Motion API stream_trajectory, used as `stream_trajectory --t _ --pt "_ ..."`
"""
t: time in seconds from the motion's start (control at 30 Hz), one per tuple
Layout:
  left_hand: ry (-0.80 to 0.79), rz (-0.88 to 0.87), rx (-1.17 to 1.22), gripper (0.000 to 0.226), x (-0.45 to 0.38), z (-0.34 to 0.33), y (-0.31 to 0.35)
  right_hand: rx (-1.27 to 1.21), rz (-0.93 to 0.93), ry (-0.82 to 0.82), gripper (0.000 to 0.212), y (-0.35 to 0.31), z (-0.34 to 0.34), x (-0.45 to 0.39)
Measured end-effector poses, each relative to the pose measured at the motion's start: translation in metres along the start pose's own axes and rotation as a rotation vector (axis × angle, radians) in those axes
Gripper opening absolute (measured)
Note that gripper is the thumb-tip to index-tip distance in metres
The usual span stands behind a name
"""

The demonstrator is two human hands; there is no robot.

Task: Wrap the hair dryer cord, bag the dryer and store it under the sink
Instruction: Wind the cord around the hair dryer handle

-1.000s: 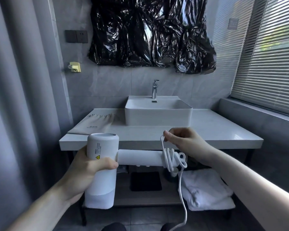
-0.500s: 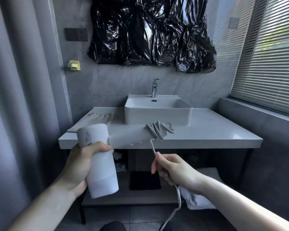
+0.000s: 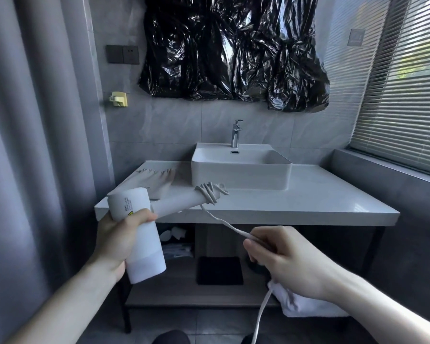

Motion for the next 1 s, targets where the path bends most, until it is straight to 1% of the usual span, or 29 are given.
stream_trajectory --t 0.1,0.2,0.37,0.43,0.57,0.7,0.83,0.9,1.0 --pt "-0.003 0.009 -0.049 0.04 0.0 0.0 -0.008 -0.04 0.029 0.071 0.041 -0.008 0.009 -0.002" --pt "-0.045 -0.014 -0.123 0.041 0.006 -0.002 -0.012 -0.028 0.068 0.132 0.044 -0.015 0.017 -0.008" --pt "-0.139 -0.087 -0.245 0.042 0.019 -0.006 -0.007 -0.044 0.013 0.301 0.041 -0.009 0.033 -0.026" --pt "-0.17 -0.119 -0.283 0.041 0.025 -0.008 -0.003 -0.046 -0.014 0.332 0.038 -0.004 0.037 -0.034" --pt "-0.227 -0.157 -0.319 0.035 0.035 -0.011 0.004 -0.01 -0.005 0.368 0.032 0.0 0.045 -0.047" --pt "-0.242 -0.199 -0.338 0.037 0.039 -0.014 0.007 0.031 0.071 0.351 0.027 -0.003 0.045 -0.054" --pt "-0.254 -0.285 -0.427 0.032 0.041 -0.016 0.005 0.074 0.137 0.324 0.023 -0.013 0.039 -0.052" --pt "-0.271 -0.308 -0.451 0.035 0.044 -0.018 0.006 0.084 0.161 0.316 0.022 -0.016 0.035 -0.048" --pt "-0.299 -0.297 -0.433 0.04 0.048 -0.017 0.009 0.081 0.148 0.368 0.022 -0.008 0.04 -0.05"
Point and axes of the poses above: each hand's wrist, its own x-axis away from the middle knuckle, its own z-axis out of the back of the hand, y = z × x, the point moved 3 cm from there along -x, towards the middle knuckle, and after that the axes turned 1 degree about x, right-handed, at the moved point
